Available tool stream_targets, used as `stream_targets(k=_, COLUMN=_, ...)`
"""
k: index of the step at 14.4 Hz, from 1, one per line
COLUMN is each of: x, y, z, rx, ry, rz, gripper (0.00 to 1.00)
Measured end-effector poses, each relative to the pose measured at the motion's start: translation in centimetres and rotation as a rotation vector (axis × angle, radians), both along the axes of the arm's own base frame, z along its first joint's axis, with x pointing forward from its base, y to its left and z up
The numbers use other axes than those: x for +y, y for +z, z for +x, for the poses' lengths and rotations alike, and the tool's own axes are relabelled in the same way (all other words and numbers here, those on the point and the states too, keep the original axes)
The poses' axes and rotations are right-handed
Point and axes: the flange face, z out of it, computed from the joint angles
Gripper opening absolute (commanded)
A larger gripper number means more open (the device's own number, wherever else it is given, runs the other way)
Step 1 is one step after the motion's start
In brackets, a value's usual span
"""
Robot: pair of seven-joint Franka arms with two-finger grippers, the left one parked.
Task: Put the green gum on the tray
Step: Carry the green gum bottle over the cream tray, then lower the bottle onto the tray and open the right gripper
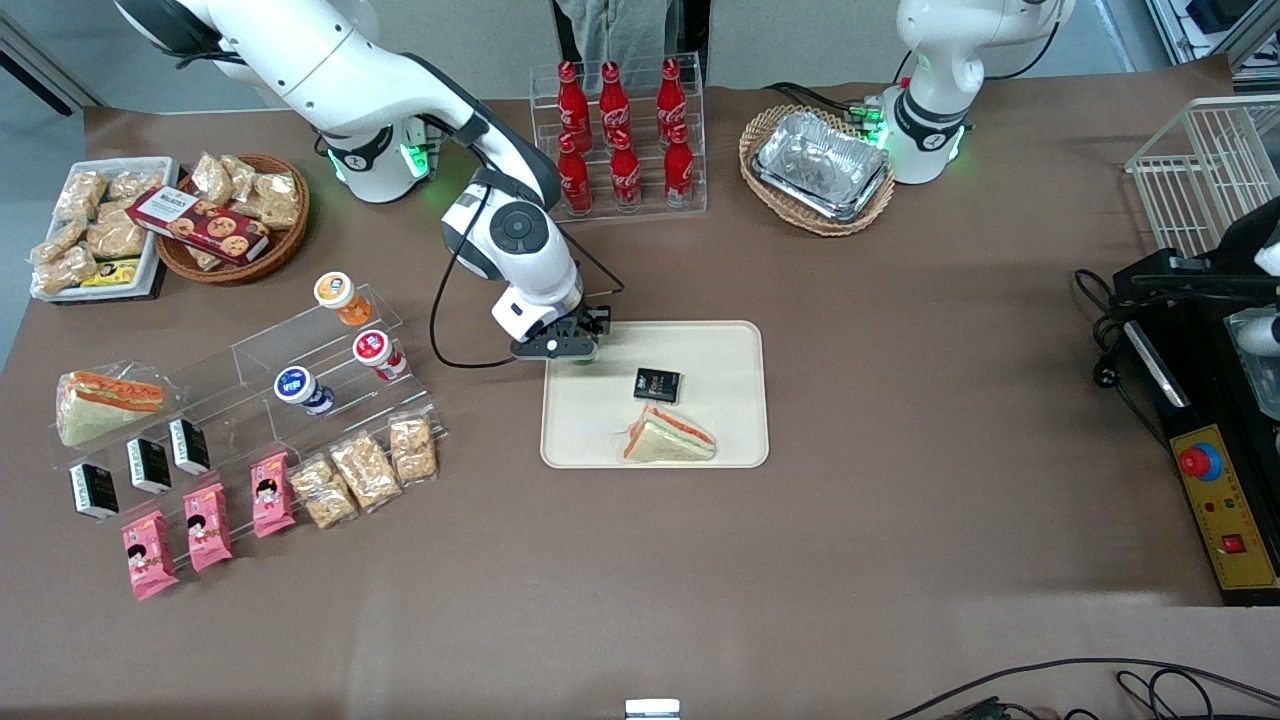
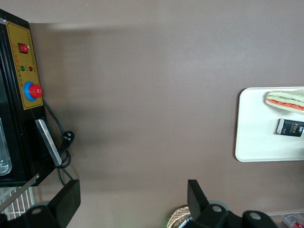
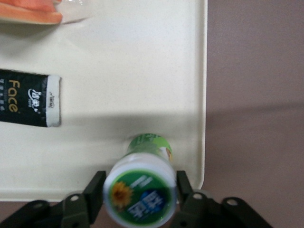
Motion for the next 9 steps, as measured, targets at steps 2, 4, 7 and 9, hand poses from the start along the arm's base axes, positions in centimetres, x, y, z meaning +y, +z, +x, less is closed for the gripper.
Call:
stream_targets(k=2, x=-0.1, y=0.0, z=0.3, rx=-0.001, ry=-0.008, rz=0.001, gripper=1.0)
stream_targets(k=4, x=-0.3, y=0.1, z=0.8, rx=-0.005, ry=-0.016, rz=0.003, gripper=1.0)
stream_targets(k=7, x=-1.2, y=3.0, z=2.5, rx=0.012, ry=-0.02, rz=-0.089, gripper=1.0)
stream_targets(k=9, x=-2.3, y=7.7, z=4.2, rx=0.021, ry=-0.02, rz=-0.179, gripper=1.0)
